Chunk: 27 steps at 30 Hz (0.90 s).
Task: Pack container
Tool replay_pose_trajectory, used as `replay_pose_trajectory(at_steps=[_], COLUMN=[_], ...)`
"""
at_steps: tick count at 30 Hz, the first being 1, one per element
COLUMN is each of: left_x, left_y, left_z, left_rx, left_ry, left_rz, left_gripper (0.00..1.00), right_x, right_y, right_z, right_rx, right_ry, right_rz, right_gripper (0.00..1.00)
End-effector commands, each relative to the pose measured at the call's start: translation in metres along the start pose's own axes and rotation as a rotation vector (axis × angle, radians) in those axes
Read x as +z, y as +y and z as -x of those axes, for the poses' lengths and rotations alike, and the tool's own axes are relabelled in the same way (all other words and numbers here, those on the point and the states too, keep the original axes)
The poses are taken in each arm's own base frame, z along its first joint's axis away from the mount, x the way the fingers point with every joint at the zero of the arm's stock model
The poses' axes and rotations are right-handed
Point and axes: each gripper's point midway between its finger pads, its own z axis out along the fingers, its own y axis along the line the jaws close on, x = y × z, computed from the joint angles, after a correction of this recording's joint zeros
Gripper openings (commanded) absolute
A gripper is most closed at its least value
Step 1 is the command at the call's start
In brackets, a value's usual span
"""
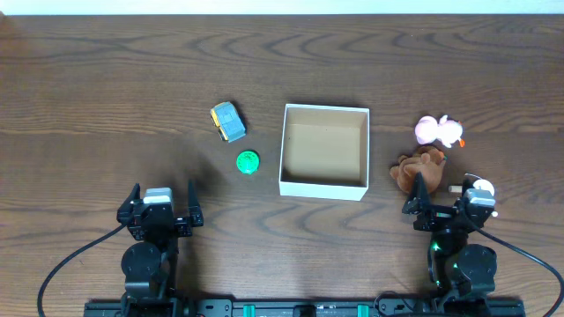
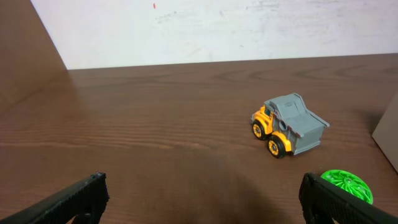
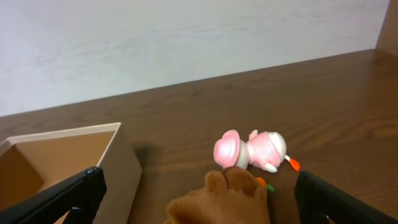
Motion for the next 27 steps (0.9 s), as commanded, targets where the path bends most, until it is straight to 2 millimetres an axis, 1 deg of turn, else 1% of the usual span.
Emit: replay_pose_trajectory(at_steps=[1,4,6,8,11,16,19,21,23,27], left_x=[0.003,0.003,0.003,0.003,0.003,0.003,0.003,0.003,0.003,0.003], left_y=[-0.003,-0.003,-0.003,-0.003,-0.003,-0.003,-0.003,-0.003,-0.003,-0.003], left_z=[-0.014,-0.014,-0.014,-0.014,-0.014,-0.014,-0.014,-0.014,-0.014,-0.014], left_rx=[0.012,0.012,0.012,0.012,0.012,0.012,0.012,0.012,0.012,0.012], left_ry=[0.029,0.029,0.029,0.029,0.029,0.029,0.029,0.029,0.029,0.029], left_rz=[-0.014,-0.014,-0.014,-0.014,-0.014,-0.014,-0.014,-0.014,-0.014,-0.014], left_gripper=[0.98,0.98,0.98,0.98,0.98,0.98,0.98,0.98,0.98,0.98], right_x=[0.001,0.0,0.0,0.002,0.011,0.04,0.06,0.073,0.084,0.102], right_y=[-0.006,-0.007,-0.01,-0.011,-0.006,0.008,0.014,0.018,0.017,0.012], right_z=[0.0,0.007,0.015,0.028,0.047,0.085,0.101,0.108,0.112,0.113], right_rx=[0.038,0.032,0.024,0.009,-0.051,-0.079,-0.089,-0.095,-0.089,-0.078], right_ry=[0.006,0.035,0.068,0.106,0.153,0.195,0.237,0.284,0.332,0.428], right_rz=[-0.035,-0.055,-0.093,-0.133,-0.143,-0.15,-0.16,-0.173,-0.21,-0.289], right_gripper=[0.99,0.99,0.99,0.99,0.99,0.99,0.99,0.99,0.99,0.99])
